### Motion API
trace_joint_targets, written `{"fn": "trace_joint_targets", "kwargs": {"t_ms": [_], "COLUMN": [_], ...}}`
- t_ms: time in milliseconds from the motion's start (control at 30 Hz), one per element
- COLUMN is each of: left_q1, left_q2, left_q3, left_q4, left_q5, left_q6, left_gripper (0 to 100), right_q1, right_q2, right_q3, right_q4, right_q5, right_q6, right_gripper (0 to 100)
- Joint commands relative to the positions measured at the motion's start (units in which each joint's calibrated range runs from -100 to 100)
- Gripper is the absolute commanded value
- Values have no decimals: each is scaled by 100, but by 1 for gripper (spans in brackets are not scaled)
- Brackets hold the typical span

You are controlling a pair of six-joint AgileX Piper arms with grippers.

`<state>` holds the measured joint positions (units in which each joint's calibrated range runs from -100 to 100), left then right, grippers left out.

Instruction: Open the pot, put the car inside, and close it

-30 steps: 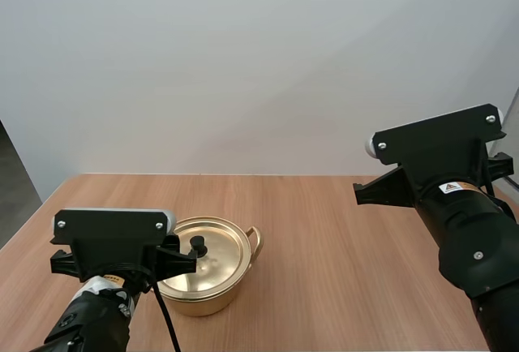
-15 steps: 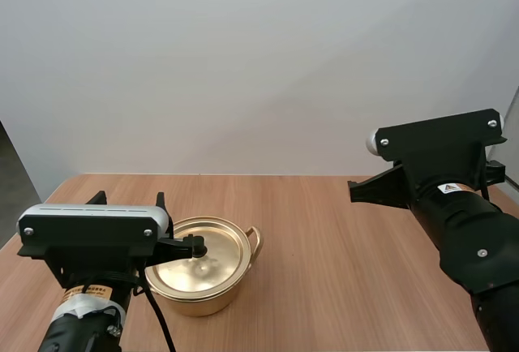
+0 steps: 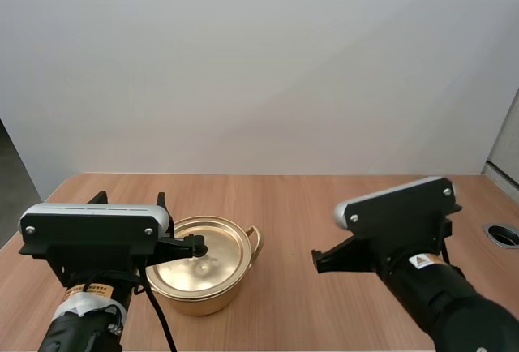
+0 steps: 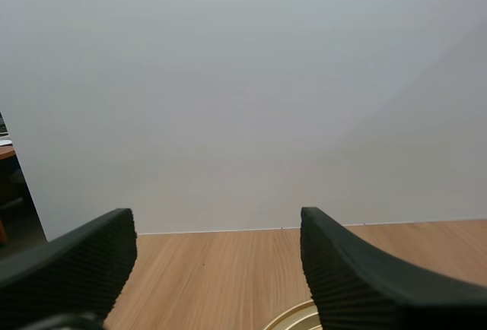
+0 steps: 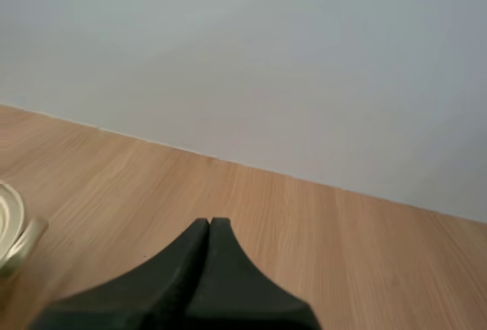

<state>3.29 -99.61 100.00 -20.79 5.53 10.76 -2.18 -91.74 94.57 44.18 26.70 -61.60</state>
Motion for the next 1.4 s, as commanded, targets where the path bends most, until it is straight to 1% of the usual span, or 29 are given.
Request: {"fn": "trace_joint_targets", "kwargs": {"t_ms": [0, 100, 167, 233, 267, 300, 333, 367, 400, 433, 467, 533, 700, 767, 800, 1033, 1100, 1167, 1233, 1267, 1333, 1367], "left_q1": [2, 2, 2, 2, 2, 2, 2, 2, 2, 2, 2, 2, 2, 2, 2, 2, 30, 65, 66, 66, 66, 66], "left_q2": [4, 4, 4, 4, 4, 4, 4, 4, 4, 4, 4, 4, 4, 4, 4, 4, 4, 4, 4, 4, 4, 4], "left_q3": [0, 0, 0, 0, 0, 0, 0, 0, 0, 0, 0, 0, 0, 0, 0, 0, 0, 0, 0, 0, 0, 0], "left_q4": [8, 8, 8, 34, 63, 176, 347, 557, 859, 1314, 1438, 1417, 1417, 1100, 1071, 1084, 1505, 1812, 1662, 1584, 1682, 1648], "left_q5": [372, 1138, 1633, 1981, 2067, 2183, 2255, 2344, 2394, 2446, 2722, 2778, 2778, 2862, 2860, 2827, 2622, 2219, 1686, 1747, 2298, 2301], "left_q6": [98, 88, 88, 88, 88, 88, 88, 88, 105, 89, -45, -137, -137, -137, -88, -136, -480, -1123, -1769, -1923, -1924, -1924], "left_gripper": [100, 100, 100, 100, 88, 66, 42, 16, 0, 0, 0, 0, 0, 0, 0, 0, 0, 0, 0, 0, 0, 0], "right_q1": [20, 20, 20, 20, 20, 20, 20, 20, 20, 20, 20, 20, 20, 20, 20, 20, 20, 20, 20, 20, 20, 20], "right_q2": [-804, -826, -826, -826, -826, -826, -826, -826, -826, -826, -826, -826, -826, -826, -826, -826, -826, -826, -826, -826, -826, -826], "right_q3": [543, 543, 543, 543, 543, 543, 543, 543, 543, 543, 543, 543, 543, 543, 543, 543, 543, 543, 543, 543, 543, 543], "right_q4": [25, -38, -209, -527, -766, -1106, -1441, -1933, -2425, -2755, -3087, -3295, -3341, -3341, -3341, -3351, -3351, -3332, -3332, -3332, -3332, -3332], "right_q5": [-27, 115, 86, 86, 153, 284, 330, 406, 447, 447, 431, 431, 465, 465, 465, 462, 462, 462, 462, 462, 462, 462], "right_q6": [63, 409, 795, 1170, 1432, 1775, 2192, 2682, 3185, 3523, 3865, 4052, 4067, 4067, 4067, 4067, 4067, 4067, 4067, 4067, 4067, 4067], "right_gripper": [0, 0, 0, 0, 0, 0, 0, 0, 0, 0, 0, 0, 0, 0, 0, 0, 0, 0, 0, 0, 0, 0]}}
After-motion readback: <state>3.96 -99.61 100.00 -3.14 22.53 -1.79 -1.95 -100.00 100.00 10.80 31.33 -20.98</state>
